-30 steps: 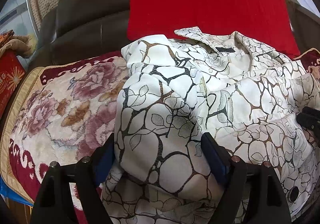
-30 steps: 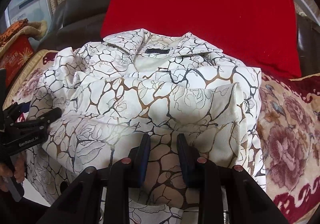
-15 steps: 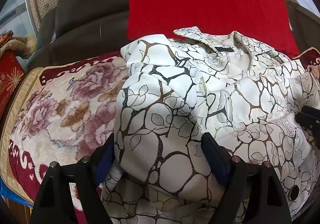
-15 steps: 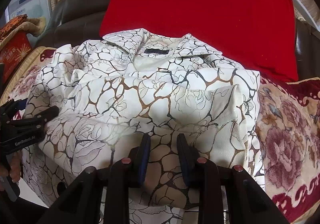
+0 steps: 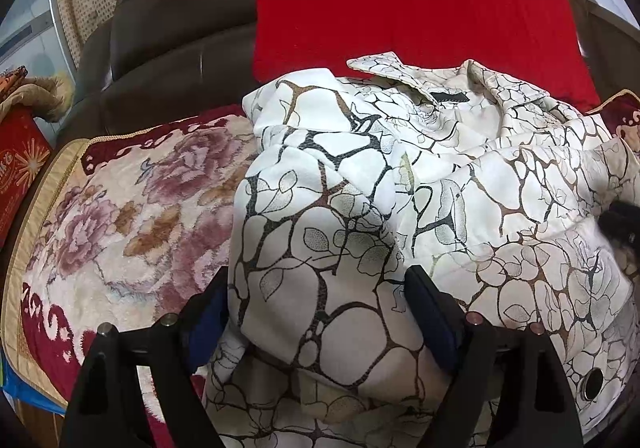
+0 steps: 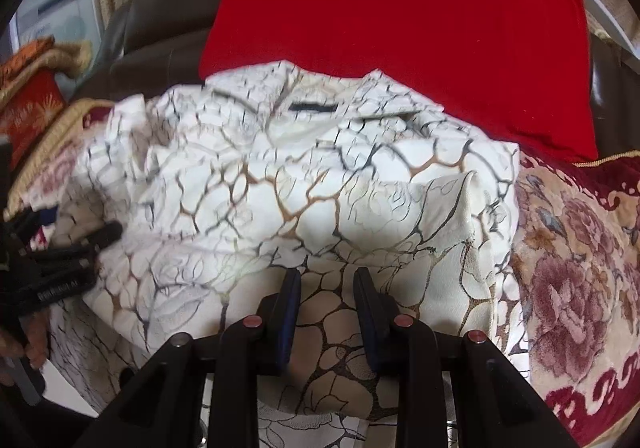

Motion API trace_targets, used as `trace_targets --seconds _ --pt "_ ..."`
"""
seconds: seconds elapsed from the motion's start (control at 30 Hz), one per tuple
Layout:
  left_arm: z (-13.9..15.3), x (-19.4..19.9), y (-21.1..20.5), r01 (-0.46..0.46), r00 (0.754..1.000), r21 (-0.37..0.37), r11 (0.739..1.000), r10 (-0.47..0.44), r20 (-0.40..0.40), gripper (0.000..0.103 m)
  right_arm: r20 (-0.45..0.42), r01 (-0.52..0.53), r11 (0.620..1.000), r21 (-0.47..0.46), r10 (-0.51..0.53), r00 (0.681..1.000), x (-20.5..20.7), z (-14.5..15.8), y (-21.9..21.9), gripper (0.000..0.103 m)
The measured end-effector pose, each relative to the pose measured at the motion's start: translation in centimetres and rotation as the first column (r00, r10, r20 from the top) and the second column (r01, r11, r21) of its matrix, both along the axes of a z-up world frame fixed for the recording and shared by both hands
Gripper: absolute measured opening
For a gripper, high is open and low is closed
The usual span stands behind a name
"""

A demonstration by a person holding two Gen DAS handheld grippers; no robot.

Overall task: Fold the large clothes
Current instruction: 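Smooth the folded coat front with the right tool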

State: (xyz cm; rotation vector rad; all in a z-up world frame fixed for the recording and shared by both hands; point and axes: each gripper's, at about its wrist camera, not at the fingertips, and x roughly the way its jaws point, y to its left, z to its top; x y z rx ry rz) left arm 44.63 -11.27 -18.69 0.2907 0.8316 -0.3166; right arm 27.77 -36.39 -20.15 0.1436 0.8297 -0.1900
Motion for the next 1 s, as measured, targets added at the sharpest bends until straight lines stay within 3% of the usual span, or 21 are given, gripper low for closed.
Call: trace_targets --seconds 0.17,0.4,0.53,0.67,0.77,0.87,1.0 --pt "0.1 -0.3 -0.1 0.007 1.000 0.006 1.000 -0.007 0.005 0.085 0.104 0.054 0.998 0.017 -0.055 0.993 -0.6 2.0 -1.1 0.031" --pt "0.1 -0.3 0.0 0.009 1.000 0.009 1.000 -0.009 0.008 0.085 -0.020 0.080 0.995 0.056 -0.079 0.997 1.5 -0.2 -2.0 0.031" --pt "0.2 -0.4 0.0 0.009 1.000 0.012 1.000 -0.009 0.010 0.085 -0.014 0.071 0.997 0.029 -0.070 0.997 1.2 -0.2 -1.5 0.031" --pt "0.5 -0.2 0.0 0.015 1.000 0.015 1.000 -0.015 0.007 0.085 0.030 0.084 0.993 0.082 -0.087 0.996 0.6 0.5 -2.3 0.031" --pt "2.0 -0.1 -0.3 0.040 0.997 0.033 0.999 -0.042 0.068 0.085 0.095 0.096 0.990 0.100 -0.106 0.990 0.6 1.9 -3.1 0.031" --pt "4.2 1.0 0.1 0.032 0.991 -0.007 0.999 -0.030 0.131 0.085 0.128 0.118 0.983 0.143 -0.136 0.982 1.5 2.4 -4.8 0.031" --pt "4.1 4.9 1.3 -0.043 0.996 -0.077 0.996 0.048 0.070 0.085 0.080 0.156 0.948 0.277 -0.185 0.979 3.3 0.8 -7.5 0.031"
